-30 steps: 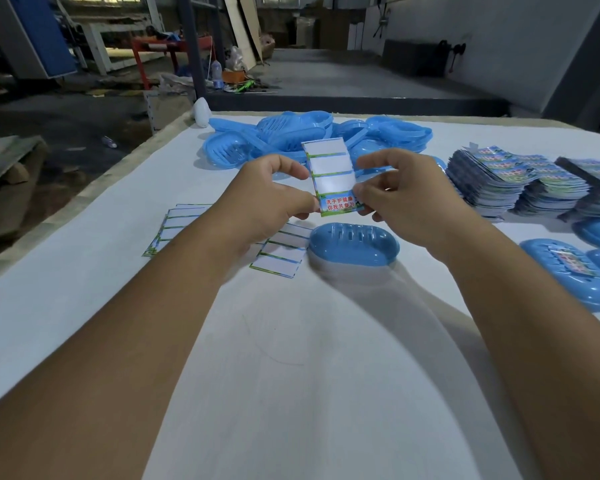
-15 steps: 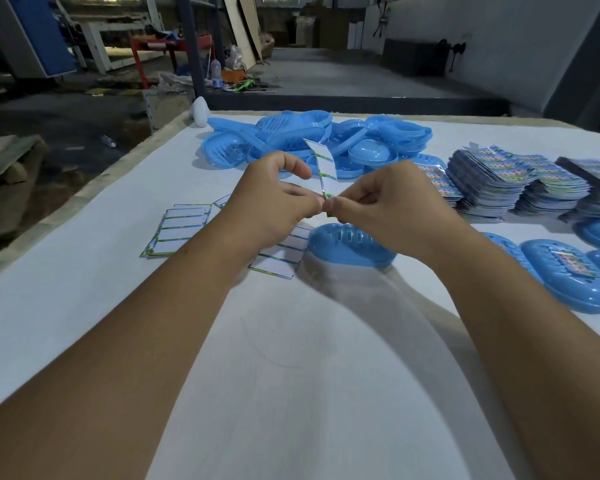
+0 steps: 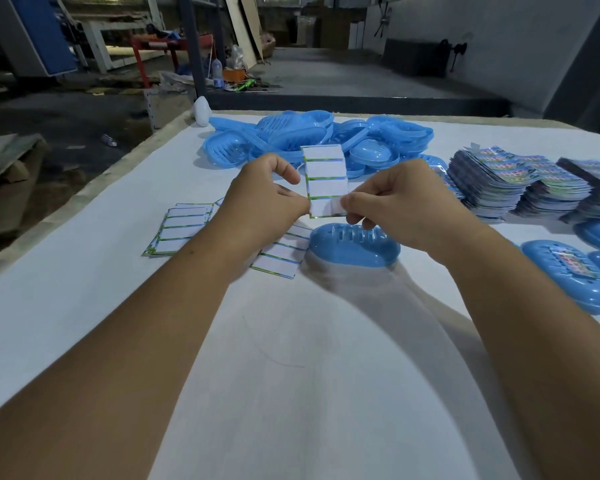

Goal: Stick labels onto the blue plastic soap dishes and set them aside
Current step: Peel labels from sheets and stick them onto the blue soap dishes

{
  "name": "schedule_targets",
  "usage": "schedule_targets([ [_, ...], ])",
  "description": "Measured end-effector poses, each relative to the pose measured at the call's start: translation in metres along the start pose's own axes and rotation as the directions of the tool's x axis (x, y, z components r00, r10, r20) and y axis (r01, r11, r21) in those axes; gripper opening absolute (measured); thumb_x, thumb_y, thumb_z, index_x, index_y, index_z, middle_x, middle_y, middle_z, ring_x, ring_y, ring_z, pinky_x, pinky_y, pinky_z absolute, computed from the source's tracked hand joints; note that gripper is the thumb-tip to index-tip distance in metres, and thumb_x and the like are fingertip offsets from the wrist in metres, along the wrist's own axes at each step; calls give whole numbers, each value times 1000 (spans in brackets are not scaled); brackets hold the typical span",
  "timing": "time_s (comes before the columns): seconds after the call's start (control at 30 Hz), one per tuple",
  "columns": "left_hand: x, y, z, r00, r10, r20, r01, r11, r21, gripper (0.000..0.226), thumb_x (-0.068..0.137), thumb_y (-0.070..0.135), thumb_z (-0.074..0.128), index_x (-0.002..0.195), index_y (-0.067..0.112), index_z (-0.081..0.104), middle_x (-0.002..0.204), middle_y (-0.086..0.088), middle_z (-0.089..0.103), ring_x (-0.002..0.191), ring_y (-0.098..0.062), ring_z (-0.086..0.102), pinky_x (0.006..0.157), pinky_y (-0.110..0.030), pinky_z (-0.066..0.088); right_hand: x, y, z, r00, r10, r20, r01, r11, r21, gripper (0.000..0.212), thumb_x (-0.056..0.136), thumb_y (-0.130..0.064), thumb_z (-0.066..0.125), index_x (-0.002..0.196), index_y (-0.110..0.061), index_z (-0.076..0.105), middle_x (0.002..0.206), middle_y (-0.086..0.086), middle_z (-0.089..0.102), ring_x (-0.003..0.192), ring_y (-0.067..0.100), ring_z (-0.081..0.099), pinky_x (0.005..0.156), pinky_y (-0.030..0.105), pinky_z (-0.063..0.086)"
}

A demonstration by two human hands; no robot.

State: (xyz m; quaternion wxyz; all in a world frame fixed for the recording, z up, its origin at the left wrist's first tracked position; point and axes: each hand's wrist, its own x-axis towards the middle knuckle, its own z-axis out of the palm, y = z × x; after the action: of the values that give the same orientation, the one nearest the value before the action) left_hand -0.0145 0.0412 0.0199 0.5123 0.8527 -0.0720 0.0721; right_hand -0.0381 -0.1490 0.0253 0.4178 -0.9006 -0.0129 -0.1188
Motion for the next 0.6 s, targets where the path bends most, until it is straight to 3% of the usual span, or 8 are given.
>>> schedule_targets([
  [0.13,3,-6,0,994,84,-76,-72,986,153,19,80,16,66,82,31,54,82,10,69,71,-6,60,61,-27,43,1,2,-3,997,71,34,-73,994,77,16,81,-34,76,69,-23,80,72,4,76,60,12,58,56,28,46],
  [0.3,9,-12,-5,990,96,-106,-56,942,331,17,79,17,61,80,30,52,82,14,62,80,-9,60,71,-31,49,2,2,-7,988,154,28,-156,981,112,19,81,-27,75,69,-12,79,69,0,76,53,4,57,43,13,43],
  [0.4,10,-15,-7,990,76,-123,-20,916,400,15,78,17,60,83,29,51,85,11,62,84,-17,61,75,-36,52,2,2,-10,977,213,24,-214,969,123,22,80,-26,74,69,-7,77,68,-2,76,50,3,57,41,13,43],
  [0.6,15,-20,-17,992,12,-122,68,776,627,17,83,22,59,98,26,52,91,4,59,80,-20,55,60,-31,36,2,-1,-9,965,260,34,-262,958,114,20,78,-30,74,72,-12,77,69,-3,77,51,2,60,46,17,44],
])
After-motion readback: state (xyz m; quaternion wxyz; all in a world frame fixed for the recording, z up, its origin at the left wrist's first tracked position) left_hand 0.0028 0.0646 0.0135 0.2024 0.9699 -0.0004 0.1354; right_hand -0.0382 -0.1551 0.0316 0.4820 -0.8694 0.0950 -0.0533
